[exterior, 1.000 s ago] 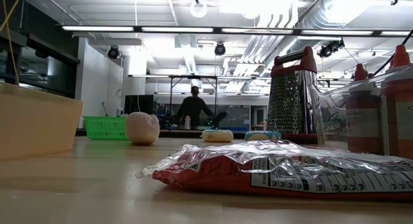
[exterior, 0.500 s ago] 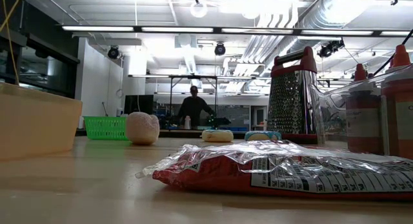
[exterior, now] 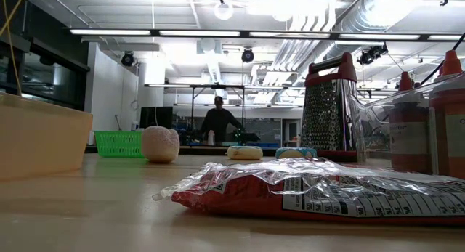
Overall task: Pick & Place Food Item
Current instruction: Put the green paint bottle into the transparent bin
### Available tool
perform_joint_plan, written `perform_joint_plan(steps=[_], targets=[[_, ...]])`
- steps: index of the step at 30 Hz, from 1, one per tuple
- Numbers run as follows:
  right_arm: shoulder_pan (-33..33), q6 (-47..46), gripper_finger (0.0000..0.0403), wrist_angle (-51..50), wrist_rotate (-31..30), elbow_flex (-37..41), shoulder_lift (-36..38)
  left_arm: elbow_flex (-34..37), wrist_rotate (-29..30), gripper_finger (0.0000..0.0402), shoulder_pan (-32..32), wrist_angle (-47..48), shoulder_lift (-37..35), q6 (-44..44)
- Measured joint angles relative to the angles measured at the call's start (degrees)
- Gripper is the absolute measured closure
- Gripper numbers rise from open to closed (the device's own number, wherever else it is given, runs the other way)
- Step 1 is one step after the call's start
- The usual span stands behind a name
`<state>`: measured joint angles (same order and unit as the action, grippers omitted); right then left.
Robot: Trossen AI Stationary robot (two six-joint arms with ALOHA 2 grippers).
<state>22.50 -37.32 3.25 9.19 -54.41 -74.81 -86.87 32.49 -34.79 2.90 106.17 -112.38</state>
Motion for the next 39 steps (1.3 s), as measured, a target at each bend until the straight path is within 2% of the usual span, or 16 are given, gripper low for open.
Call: perform_joint_plan(steps=[7,16,20,24,33,39], targets=[[0.00,-1.88,0.0310,-1.14,1.27,0.00,0.31,0.01,0.00,0.0192,0.00,-0.05,0.00,0.18],[0.00,-1.68,0.0309,-8.88,-2.34,0.00,5.51,0.02,0.02,0.0192,0.00,0.04,0.00,2.70],[0.10,-1.88,0.0309,-14.07,-5.15,0.00,8.50,0.02,0.04,0.0192,0.02,0.06,0.00,2.80],[1.08,-1.90,0.0309,-19.16,-10.88,0.00,12.03,0.01,0.14,0.0192,0.21,0.06,0.00,5.04],[5.50,-1.92,0.0309,-28.71,-25.56,0.00,18.87,0.01,0.17,0.0192,1.40,0.04,0.00,18.64],[7.13,-3.40,0.0309,-33.65,-30.47,0.00,19.66,0.02,0.13,0.0192,2.92,-2.42,0.00,40.48]])
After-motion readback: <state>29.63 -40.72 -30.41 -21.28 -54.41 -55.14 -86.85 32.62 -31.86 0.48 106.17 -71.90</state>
